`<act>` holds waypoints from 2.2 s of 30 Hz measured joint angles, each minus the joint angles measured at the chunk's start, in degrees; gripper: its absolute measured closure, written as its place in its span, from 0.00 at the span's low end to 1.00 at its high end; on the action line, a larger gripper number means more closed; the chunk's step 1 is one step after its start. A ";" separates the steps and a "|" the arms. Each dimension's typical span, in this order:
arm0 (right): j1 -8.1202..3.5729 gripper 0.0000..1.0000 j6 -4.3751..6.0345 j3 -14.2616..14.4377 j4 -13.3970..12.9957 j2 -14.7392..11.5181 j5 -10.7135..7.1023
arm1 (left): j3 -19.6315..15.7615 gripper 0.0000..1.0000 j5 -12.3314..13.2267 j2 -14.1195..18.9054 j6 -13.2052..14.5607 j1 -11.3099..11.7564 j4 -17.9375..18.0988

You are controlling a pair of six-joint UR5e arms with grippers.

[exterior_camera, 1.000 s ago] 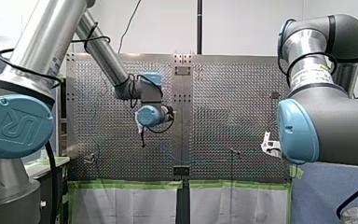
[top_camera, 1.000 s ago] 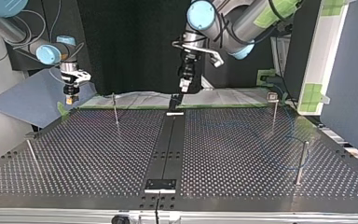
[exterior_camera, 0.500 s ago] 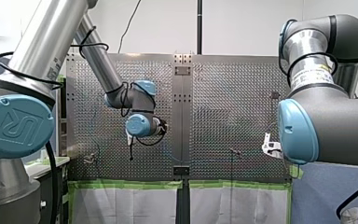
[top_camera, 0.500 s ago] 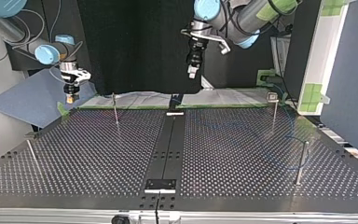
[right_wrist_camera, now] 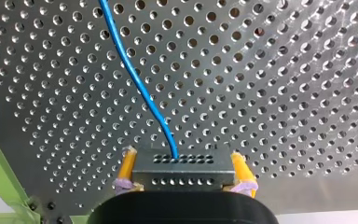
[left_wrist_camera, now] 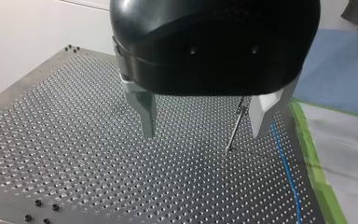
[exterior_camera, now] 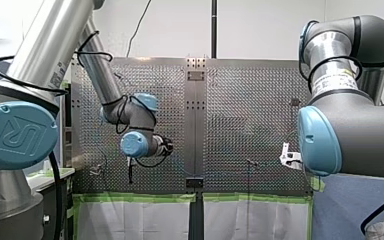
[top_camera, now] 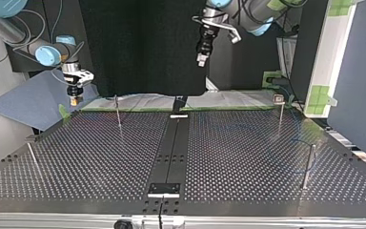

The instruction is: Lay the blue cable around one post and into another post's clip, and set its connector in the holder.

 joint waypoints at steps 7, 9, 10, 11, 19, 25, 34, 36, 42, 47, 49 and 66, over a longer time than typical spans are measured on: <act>-0.51 1.00 -1.36 -0.01 1.34 -0.84 1.08 | -3.28 0.00 -0.01 0.00 0.32 0.01 0.79; -0.57 1.00 -1.77 0.00 2.23 -1.63 1.30 | -4.07 0.00 -0.02 -0.02 0.43 0.02 0.92; -0.58 1.00 -1.87 0.01 2.65 -2.02 1.37 | -4.34 0.00 -0.02 -0.02 0.43 0.01 1.08; -0.59 1.00 -1.95 0.00 3.21 -2.55 1.49 | -4.59 0.00 -0.02 -0.02 0.41 0.02 1.46; -0.37 1.00 -1.20 0.01 7.07 -6.37 1.97 | -4.93 0.00 -0.11 -0.02 -0.58 0.02 5.01; 0.07 1.00 -1.92 0.05 9.89 -9.18 2.02 | -4.93 0.00 -0.79 -0.03 -0.83 0.07 7.91; 0.97 1.00 -2.17 0.81 13.52 -13.36 2.13 | -4.92 0.00 -0.85 -0.03 -0.84 0.17 9.77; 1.33 1.00 -2.14 1.09 14.01 -14.45 2.15 | -4.92 0.00 -0.84 -0.03 -0.85 0.18 9.63; 2.34 1.00 -2.02 1.29 15.48 -17.50 2.32 | -4.93 0.00 -0.99 -0.03 -0.78 0.19 8.86; 3.00 1.00 -1.37 1.31 16.56 -20.21 2.41 | -4.93 0.00 -1.14 -0.03 -0.85 0.19 8.68; 3.17 1.00 -1.25 1.31 16.78 -21.07 2.42 | -4.93 0.00 -1.16 -0.02 -0.80 0.19 8.51; 3.78 1.00 -1.15 1.28 17.81 -26.25 0.34 | -4.92 0.00 -2.28 -0.02 0.92 0.56 6.83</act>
